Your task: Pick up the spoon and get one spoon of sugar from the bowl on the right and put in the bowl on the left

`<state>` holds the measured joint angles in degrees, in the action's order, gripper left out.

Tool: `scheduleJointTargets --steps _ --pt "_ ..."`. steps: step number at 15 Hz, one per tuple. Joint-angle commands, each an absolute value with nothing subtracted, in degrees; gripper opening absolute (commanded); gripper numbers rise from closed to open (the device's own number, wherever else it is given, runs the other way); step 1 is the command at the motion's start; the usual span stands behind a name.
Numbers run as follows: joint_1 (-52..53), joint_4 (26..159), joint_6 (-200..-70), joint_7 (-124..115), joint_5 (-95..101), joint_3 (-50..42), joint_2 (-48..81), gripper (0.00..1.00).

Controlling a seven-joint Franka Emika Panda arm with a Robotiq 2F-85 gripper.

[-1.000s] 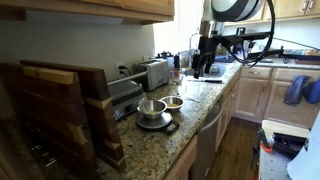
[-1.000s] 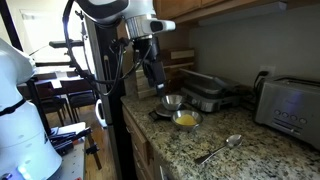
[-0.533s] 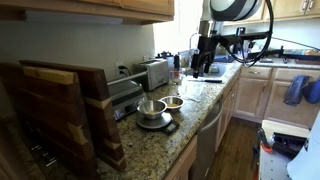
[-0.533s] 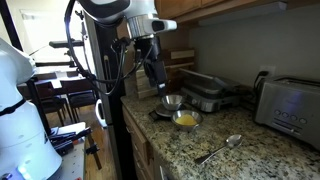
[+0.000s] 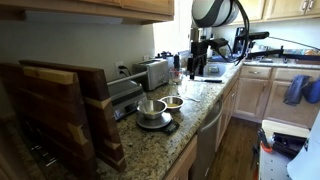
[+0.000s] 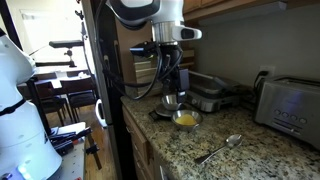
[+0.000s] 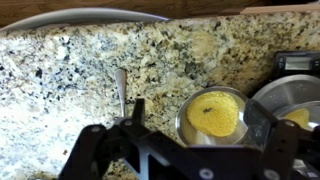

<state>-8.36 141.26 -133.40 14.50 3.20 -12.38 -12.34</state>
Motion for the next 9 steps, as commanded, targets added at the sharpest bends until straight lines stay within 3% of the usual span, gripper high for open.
scheduleJointTargets --steps 1,9 --pt "-9.1 134.3 -133.7 17.8 3.2 -13.2 -2.7 1.0" --pt "-13.0 124.2 -143.3 17.9 2.9 -12.2 13.1 1.0"
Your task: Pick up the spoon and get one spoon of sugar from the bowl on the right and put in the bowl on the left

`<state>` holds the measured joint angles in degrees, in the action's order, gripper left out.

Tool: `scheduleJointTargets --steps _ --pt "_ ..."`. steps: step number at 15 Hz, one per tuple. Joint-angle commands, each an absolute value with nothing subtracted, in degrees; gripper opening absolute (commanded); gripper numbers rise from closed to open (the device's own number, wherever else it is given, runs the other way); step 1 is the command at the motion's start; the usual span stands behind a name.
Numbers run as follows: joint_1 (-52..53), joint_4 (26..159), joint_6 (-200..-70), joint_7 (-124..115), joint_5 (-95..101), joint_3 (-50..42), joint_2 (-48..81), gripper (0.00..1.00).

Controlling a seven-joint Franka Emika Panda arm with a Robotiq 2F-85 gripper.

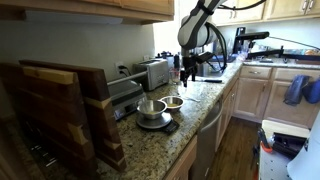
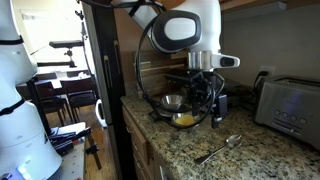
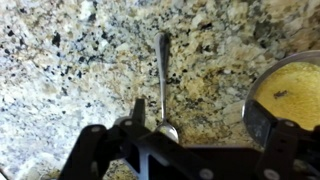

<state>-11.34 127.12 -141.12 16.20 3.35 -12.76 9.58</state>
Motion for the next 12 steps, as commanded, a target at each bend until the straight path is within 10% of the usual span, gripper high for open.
scheduleJointTargets --steps 1,12 --pt "-12.5 125.9 -141.8 16.1 3.6 -11.9 11.2 1.0" --pt "-14.2 120.2 -143.1 17.8 1.6 -11.3 18.0 1.0"
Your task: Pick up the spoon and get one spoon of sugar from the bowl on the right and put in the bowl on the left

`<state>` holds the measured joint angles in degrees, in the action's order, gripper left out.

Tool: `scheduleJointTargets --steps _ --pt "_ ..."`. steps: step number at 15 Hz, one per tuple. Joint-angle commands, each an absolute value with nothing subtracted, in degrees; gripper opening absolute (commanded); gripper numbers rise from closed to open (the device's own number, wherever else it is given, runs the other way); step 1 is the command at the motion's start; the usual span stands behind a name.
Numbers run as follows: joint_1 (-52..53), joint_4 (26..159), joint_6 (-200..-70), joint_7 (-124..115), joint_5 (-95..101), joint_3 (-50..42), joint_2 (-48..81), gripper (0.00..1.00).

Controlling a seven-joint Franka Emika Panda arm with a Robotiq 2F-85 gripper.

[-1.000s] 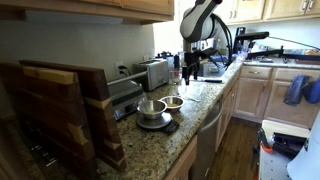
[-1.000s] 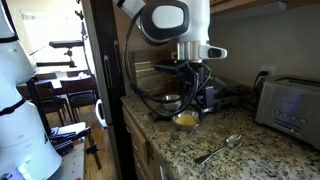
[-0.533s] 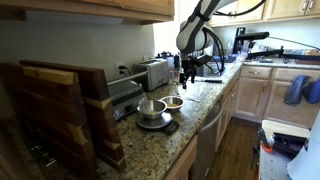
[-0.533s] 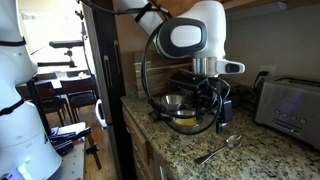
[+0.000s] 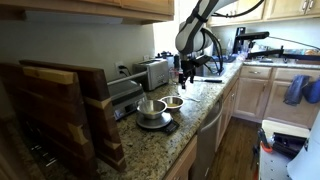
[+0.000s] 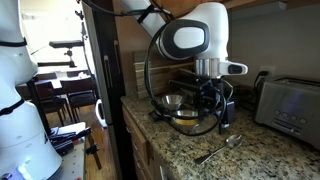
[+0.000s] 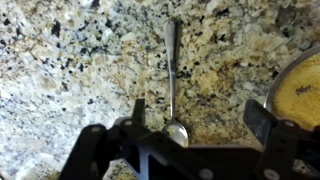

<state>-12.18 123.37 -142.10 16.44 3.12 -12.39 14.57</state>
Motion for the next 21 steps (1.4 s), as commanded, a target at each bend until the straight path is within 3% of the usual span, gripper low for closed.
scheduleJointTargets --steps 1,11,12,14,16,18,21 --pt "-14.5 119.0 -143.2 17.9 1.2 -11.1 19.4 1.0" --pt "-19.0 109.5 -141.9 19.9 -1.5 -7.3 31.0 0.97" --pt "-19.3 109.1 -141.9 20.2 -1.4 -6.9 31.5 0.83" --pt "-19.9 108.5 -141.6 20.9 -1.6 -6.2 32.4 0.83" --pt "-20.6 108.1 -141.1 21.8 -2.2 -5.4 32.7 0.59" --pt "-21.2 107.8 -140.8 23.0 -2.9 -4.8 32.6 0.52" --pt "-22.1 107.4 -140.4 24.6 -3.9 -4.1 32.6 0.32"
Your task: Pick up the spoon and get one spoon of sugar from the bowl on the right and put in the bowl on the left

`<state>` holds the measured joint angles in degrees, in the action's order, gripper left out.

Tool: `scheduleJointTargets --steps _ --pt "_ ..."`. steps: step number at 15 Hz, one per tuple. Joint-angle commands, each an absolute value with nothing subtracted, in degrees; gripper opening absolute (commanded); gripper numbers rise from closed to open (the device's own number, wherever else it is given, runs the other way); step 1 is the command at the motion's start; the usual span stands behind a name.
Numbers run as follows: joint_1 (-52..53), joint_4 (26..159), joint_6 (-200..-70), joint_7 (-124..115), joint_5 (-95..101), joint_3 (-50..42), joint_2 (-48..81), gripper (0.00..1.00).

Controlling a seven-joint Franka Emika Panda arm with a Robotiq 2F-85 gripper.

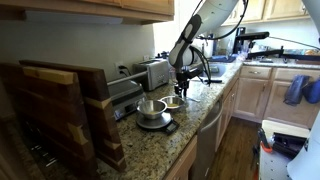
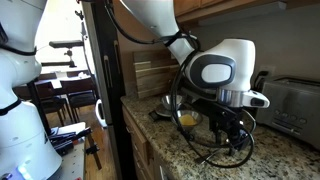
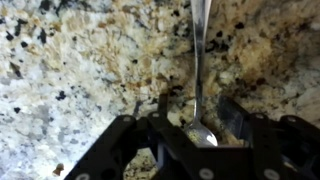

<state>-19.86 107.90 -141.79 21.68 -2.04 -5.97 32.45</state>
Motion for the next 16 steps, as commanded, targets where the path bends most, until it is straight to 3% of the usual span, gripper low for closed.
scheduleJointTargets --steps 1,3,5,16 --pt "-22.4 107.4 -140.3 25.0 -4.2 -4.0 32.6 0.25" --pt "-23.0 107.5 -140.1 25.6 -4.8 -3.9 32.5 0.12" --pt "-23.6 107.6 -139.9 26.3 -5.4 -3.9 32.4 0.05" --pt "-20.8 109.5 -133.5 25.5 -2.4 -5.6 26.8 0.07"
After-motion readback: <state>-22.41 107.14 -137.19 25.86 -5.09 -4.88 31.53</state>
